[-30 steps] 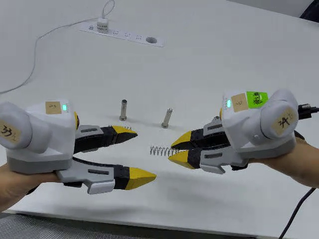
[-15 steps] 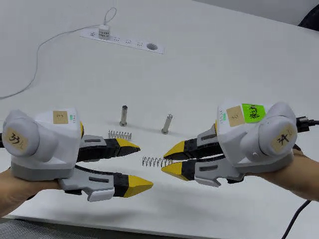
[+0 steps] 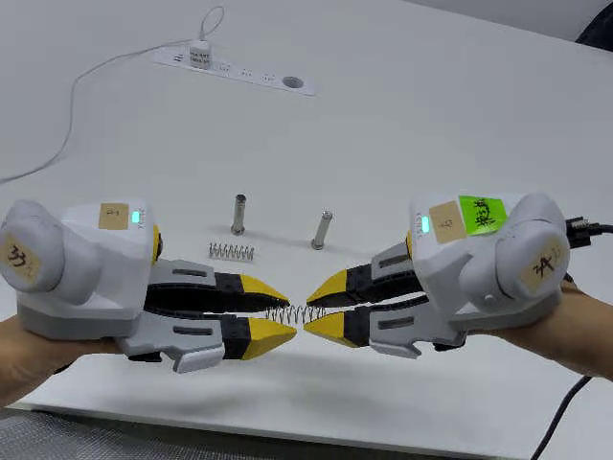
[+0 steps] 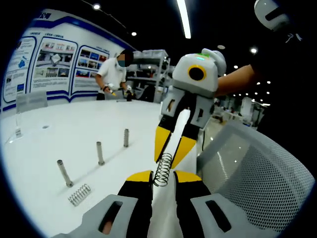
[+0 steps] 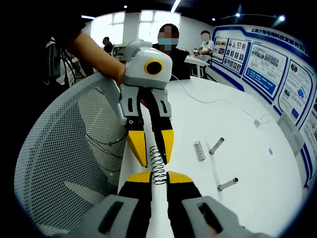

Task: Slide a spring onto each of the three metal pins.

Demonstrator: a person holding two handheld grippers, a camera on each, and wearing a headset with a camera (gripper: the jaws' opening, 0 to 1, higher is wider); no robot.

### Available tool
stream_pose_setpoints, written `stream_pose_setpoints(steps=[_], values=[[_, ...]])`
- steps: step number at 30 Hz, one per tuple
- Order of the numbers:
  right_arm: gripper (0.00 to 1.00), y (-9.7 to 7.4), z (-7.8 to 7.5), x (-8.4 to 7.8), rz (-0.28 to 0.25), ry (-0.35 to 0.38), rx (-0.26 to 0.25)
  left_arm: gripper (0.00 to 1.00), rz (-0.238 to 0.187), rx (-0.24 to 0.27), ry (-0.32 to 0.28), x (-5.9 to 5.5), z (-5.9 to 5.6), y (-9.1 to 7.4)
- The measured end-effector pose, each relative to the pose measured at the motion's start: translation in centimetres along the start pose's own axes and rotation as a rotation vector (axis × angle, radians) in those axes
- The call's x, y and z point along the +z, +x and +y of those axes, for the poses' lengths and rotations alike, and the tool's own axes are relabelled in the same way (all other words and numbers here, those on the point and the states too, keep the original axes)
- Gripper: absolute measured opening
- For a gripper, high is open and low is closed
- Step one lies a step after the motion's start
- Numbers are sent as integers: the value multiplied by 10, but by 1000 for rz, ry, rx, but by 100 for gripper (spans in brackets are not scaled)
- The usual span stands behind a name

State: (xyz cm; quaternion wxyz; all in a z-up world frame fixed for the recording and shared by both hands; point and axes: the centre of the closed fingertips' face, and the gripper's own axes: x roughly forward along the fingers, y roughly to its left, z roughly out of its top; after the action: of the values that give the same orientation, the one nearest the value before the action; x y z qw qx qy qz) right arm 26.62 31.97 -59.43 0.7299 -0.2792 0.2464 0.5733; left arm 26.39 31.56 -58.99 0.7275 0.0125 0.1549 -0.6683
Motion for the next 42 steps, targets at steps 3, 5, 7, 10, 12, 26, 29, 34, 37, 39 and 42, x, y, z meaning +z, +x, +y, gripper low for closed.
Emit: stream_pose_setpoints(steps=[3, 5, 7, 10, 12, 26, 29, 34, 37, 39, 42], values=[[11, 1, 2, 1, -7, -1, 11, 14, 2, 5, 23, 0, 1, 0], [11, 1, 1, 1, -6, -7, 8, 14, 2, 16, 42, 1, 2, -1], [11, 1, 1, 2, -6, -7, 11, 12, 8, 9, 61, 1, 1, -1], [11, 1, 1, 2, -5, -11, 16, 10, 11, 2, 98, 2, -1, -1], [11, -1, 2, 3, -3, -11, 24, 10, 11, -3, 122, 2, -3, 0], [15, -10, -6, -3, -58, 81, 43, 10, -23, 8, 139, 12, -1, 3], [12, -12, -6, -1, -78, 99, 50, 10, -36, 10, 129, 14, 1, 2], [11, -14, -5, 3, -102, 124, 79, 10, -44, 3, 124, 16, 0, 1], [11, -17, -3, 7, -121, 129, 102, 10, -41, -6, 141, 16, -1, 1], [11, -19, -2, 10, -134, 129, 117, 10, 0, -6, 221, 15, -1, 0], [11, -21, -1, 14, -143, 126, 133, 10, 24, -25, 266, 20, -5, 0]])
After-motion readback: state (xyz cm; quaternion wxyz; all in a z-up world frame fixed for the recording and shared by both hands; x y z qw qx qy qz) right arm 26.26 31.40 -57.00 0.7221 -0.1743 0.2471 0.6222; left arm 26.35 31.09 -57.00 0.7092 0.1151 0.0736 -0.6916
